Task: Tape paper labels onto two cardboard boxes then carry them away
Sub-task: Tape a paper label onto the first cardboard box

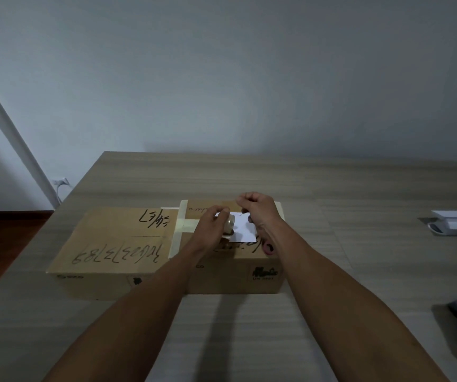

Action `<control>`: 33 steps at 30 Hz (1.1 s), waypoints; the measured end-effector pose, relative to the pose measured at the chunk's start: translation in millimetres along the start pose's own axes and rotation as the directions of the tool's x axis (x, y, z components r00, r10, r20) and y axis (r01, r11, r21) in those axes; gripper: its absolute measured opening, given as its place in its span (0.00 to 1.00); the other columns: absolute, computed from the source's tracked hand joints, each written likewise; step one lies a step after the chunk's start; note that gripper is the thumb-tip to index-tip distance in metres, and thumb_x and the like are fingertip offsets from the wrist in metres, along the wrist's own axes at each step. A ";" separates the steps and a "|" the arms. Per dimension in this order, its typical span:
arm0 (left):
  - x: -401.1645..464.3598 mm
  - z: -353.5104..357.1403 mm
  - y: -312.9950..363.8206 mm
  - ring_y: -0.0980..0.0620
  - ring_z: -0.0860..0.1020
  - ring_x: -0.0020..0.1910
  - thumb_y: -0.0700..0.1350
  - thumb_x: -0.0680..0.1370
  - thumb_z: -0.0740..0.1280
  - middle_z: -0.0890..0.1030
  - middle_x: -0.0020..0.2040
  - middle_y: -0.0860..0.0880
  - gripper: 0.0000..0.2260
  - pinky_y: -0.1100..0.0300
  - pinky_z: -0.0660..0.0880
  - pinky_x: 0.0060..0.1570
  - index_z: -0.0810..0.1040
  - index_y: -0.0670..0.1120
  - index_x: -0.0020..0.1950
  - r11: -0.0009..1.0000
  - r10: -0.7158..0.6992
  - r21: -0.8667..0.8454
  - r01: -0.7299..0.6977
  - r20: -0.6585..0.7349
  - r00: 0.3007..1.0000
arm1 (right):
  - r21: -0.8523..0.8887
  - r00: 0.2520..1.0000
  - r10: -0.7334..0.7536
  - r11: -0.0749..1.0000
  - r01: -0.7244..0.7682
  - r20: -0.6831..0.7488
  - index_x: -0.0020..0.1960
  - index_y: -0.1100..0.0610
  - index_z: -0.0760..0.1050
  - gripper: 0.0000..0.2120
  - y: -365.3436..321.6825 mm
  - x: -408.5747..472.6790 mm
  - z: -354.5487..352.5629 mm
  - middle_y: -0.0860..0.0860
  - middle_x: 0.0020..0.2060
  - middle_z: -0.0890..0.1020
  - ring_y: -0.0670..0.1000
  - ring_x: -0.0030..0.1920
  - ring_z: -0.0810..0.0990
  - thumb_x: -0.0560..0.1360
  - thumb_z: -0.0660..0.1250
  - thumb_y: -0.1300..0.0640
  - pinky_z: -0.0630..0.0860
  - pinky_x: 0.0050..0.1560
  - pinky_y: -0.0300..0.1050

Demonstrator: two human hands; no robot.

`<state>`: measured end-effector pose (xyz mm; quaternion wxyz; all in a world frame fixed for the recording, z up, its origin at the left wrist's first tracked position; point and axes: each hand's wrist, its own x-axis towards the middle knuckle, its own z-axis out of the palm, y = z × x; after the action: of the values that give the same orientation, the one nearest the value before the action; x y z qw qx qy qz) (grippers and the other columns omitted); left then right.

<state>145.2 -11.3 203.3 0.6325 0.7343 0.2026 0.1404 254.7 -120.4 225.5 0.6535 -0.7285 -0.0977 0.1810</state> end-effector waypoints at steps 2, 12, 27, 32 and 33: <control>-0.3 2.7 3.8 0.60 0.84 0.41 0.52 0.86 0.59 0.79 0.56 0.45 0.16 0.59 0.83 0.41 0.77 0.44 0.66 0.999 0.022 -0.047 -0.021 0.036 0.999 | 0.014 1.000 0.012 1.000 -0.012 -0.010 0.45 0.54 0.84 0.02 -3.5 2.3 -1.6 0.46 0.34 0.82 0.45 0.35 0.76 0.75 0.76 0.59 0.71 0.32 0.38; 8.7 3.6 11.6 0.42 0.87 0.50 0.48 0.78 0.74 0.82 0.60 0.43 0.14 0.50 0.83 0.48 0.81 0.42 0.60 0.946 -0.144 -0.259 0.197 0.211 0.967 | 0.016 0.998 -0.050 0.999 0.050 0.024 0.46 0.58 0.85 0.03 -17.1 6.2 -11.0 0.46 0.34 0.83 0.44 0.35 0.76 0.73 0.77 0.60 0.72 0.34 0.37; 13.6 7.8 14.0 0.48 0.83 0.52 0.44 0.78 0.74 0.82 0.53 0.46 0.20 0.49 0.84 0.50 0.76 0.51 0.69 0.986 0.005 -0.166 0.023 0.161 0.987 | -0.009 0.992 -0.116 0.993 0.116 0.039 0.50 0.61 0.86 0.07 -22.9 7.2 -18.3 0.42 0.31 0.83 0.44 0.35 0.78 0.74 0.77 0.59 0.74 0.38 0.38; 12.9 9.6 20.5 0.46 0.83 0.53 0.43 0.79 0.74 0.82 0.55 0.44 0.22 0.50 0.84 0.50 0.74 0.53 0.72 0.982 0.002 -0.185 0.038 0.211 0.977 | 0.013 0.990 -0.136 0.991 0.135 0.025 0.49 0.61 0.85 0.07 -23.2 7.7 -18.9 0.48 0.42 0.86 0.45 0.40 0.79 0.73 0.77 0.61 0.78 0.45 0.43; 12.5 9.6 21.5 0.45 0.83 0.54 0.43 0.79 0.74 0.82 0.55 0.44 0.22 0.51 0.84 0.50 0.74 0.53 0.72 0.982 0.006 -0.183 0.035 0.216 0.976 | 0.010 0.990 -0.136 0.991 0.136 0.023 0.49 0.61 0.85 0.07 -23.4 7.1 -18.9 0.49 0.42 0.86 0.45 0.40 0.80 0.73 0.77 0.61 0.79 0.47 0.43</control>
<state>163.2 -16.2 222.3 0.7175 0.6814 0.1242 0.0737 270.8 -132.1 249.2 0.6660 -0.7153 -0.1542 0.1451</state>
